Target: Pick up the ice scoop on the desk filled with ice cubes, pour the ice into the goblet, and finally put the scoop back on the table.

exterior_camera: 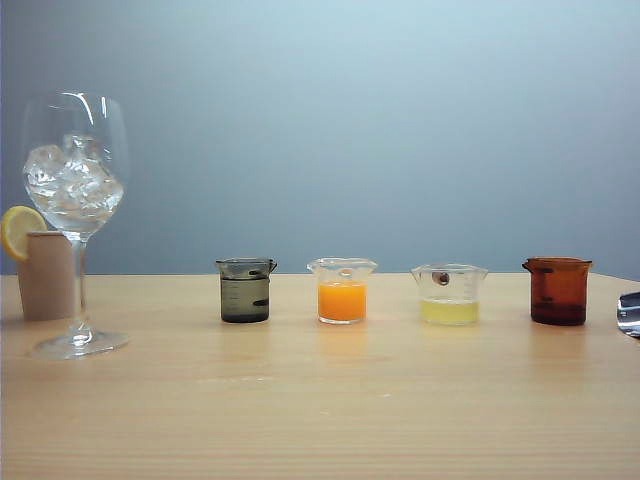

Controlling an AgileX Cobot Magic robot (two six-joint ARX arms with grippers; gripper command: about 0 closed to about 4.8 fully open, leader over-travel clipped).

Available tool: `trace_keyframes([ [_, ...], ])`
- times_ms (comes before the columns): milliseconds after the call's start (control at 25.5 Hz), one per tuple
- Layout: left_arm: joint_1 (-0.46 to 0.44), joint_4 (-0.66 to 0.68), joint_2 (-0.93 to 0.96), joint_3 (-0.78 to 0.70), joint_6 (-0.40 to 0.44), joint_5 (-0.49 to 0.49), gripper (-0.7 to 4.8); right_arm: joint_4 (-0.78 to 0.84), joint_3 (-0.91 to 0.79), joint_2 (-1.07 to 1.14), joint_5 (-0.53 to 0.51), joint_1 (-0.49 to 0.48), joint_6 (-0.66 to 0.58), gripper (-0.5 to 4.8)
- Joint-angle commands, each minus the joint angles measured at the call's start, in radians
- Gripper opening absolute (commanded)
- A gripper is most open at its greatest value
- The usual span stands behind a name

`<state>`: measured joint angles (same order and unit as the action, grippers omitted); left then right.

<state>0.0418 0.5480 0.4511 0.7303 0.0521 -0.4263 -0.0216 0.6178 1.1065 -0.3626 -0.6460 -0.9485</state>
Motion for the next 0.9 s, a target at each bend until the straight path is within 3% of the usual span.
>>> trace_keyframes([
  [39, -0.001, -0.018, 0.000, 0.004, 0.000, -0.004, -0.05, 0.006, 0.006, -0.067, -0.021, 0.001, 0.006, 1.48],
  [78, -0.001, -0.018, 0.000, 0.004, 0.000, -0.004, -0.05, 0.015, 0.006, -0.084, -0.027, 0.001, 0.007, 0.99],
  [118, -0.001, -0.018, 0.000, 0.004, -0.001, -0.004, -0.05, 0.048, 0.006, -0.120, -0.048, 0.001, 0.029, 0.13],
  [157, -0.001, -0.018, 0.000, 0.004, -0.003, -0.004, -0.05, 0.075, 0.006, -0.138, -0.063, 0.002, 0.057, -0.09],
  [313, -0.001, -0.019, 0.000, 0.004, -0.004, 0.000, -0.05, 0.153, 0.007, -0.196, -0.061, 0.028, 0.132, -0.09],
  [470, -0.001, -0.023, -0.002, 0.004, -0.008, 0.031, -0.05, 0.191, 0.007, -0.266, -0.011, 0.087, 0.291, -0.09],
  [666, -0.001, -0.031, -0.005, 0.004, -0.008, 0.103, -0.05, 0.171, 0.006, -0.370, 0.100, 0.300, 0.553, -0.09],
  [901, -0.001, -0.042, -0.029, 0.002, -0.008, 0.213, -0.05, 0.143, 0.006, -0.391, 0.220, 0.533, 0.659, -0.09],
])
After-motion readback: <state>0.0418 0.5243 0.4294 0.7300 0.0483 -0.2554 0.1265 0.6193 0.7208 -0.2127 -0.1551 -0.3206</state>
